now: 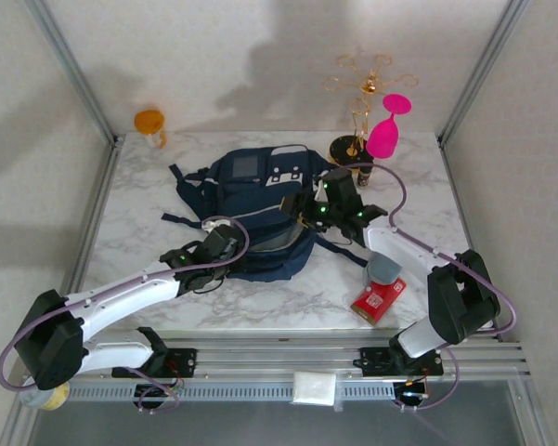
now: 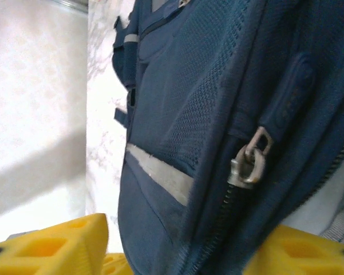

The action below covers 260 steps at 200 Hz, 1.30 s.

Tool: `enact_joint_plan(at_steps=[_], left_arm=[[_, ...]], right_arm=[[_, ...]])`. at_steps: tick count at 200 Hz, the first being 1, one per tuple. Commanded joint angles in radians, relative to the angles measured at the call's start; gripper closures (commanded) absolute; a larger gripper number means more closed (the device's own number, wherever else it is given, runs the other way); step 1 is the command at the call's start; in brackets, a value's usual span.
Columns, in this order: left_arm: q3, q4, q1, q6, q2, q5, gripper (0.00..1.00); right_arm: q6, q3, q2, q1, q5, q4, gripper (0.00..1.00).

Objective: Pack the student bag

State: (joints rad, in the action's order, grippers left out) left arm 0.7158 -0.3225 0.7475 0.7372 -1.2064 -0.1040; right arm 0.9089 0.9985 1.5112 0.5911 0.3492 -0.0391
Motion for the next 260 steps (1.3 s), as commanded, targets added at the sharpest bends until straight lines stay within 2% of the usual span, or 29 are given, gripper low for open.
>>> enact_joint_plan(at_steps=[1, 41, 56, 69, 102, 116, 119, 126, 134, 162, 182, 211, 237, 260], left_arm=[[-0.004, 0.018, 0.006, 0.013, -0.004, -0.006, 1.00], [-0.012, 0.050, 0.004, 0.016, -0.025, -0.017, 1.00], [-0.015, 0.056, 0.003, 0.016, -0.030, -0.026, 1.00], [-0.012, 0.051, 0.003, 0.017, -0.033, -0.040, 1.00], [-0.001, 0.013, 0.000, 0.014, -0.016, -0.087, 1.00], [-0.004, 0.003, -0.005, 0.008, -0.008, -0.099, 1.00], [-0.003, 0.001, -0.007, 0.008, -0.007, -0.101, 1.00], [-0.005, -0.007, -0.012, 0.008, -0.004, -0.106, 1.00], [-0.003, -0.020, -0.018, 0.012, -0.001, -0.114, 1.00], [0.023, -0.106, -0.029, 0.014, 0.020, -0.169, 1.00], [0.030, -0.153, -0.038, 0.003, 0.043, -0.184, 1.00], [0.030, -0.214, -0.065, -0.011, 0.056, -0.218, 1.00], [0.027, -0.199, -0.083, -0.015, 0.060, -0.209, 1.00], [0.037, -0.169, -0.083, -0.009, 0.049, -0.193, 1.00]], right_arm=[[0.188, -0.088, -0.021, 0.097, -0.162, 0.183, 0.34], [0.407, -0.103, 0.027, 0.325, -0.443, 0.254, 0.22], [0.442, -0.100, 0.070, 0.370, -0.549, 0.304, 0.22], [0.448, -0.056, 0.133, 0.372, -0.557, 0.324, 0.26], [0.415, 0.005, 0.195, 0.373, -0.612, 0.339, 0.57], [0.390, 0.010, 0.194, 0.372, -0.612, 0.337, 0.73], [0.384, 0.014, 0.188, 0.371, -0.611, 0.329, 0.80], [0.370, 0.013, 0.179, 0.372, -0.609, 0.328, 0.89], [0.348, 0.013, 0.162, 0.371, -0.590, 0.321, 1.00], [0.226, 0.064, 0.118, 0.339, -0.442, 0.238, 1.00], [0.167, 0.026, 0.050, 0.278, -0.305, 0.248, 1.00], [0.060, 0.034, -0.035, 0.169, -0.119, 0.136, 1.00], [-0.036, 0.048, -0.077, 0.037, 0.090, 0.056, 1.00], [-0.106, 0.082, -0.092, -0.014, 0.153, -0.019, 1.00]])
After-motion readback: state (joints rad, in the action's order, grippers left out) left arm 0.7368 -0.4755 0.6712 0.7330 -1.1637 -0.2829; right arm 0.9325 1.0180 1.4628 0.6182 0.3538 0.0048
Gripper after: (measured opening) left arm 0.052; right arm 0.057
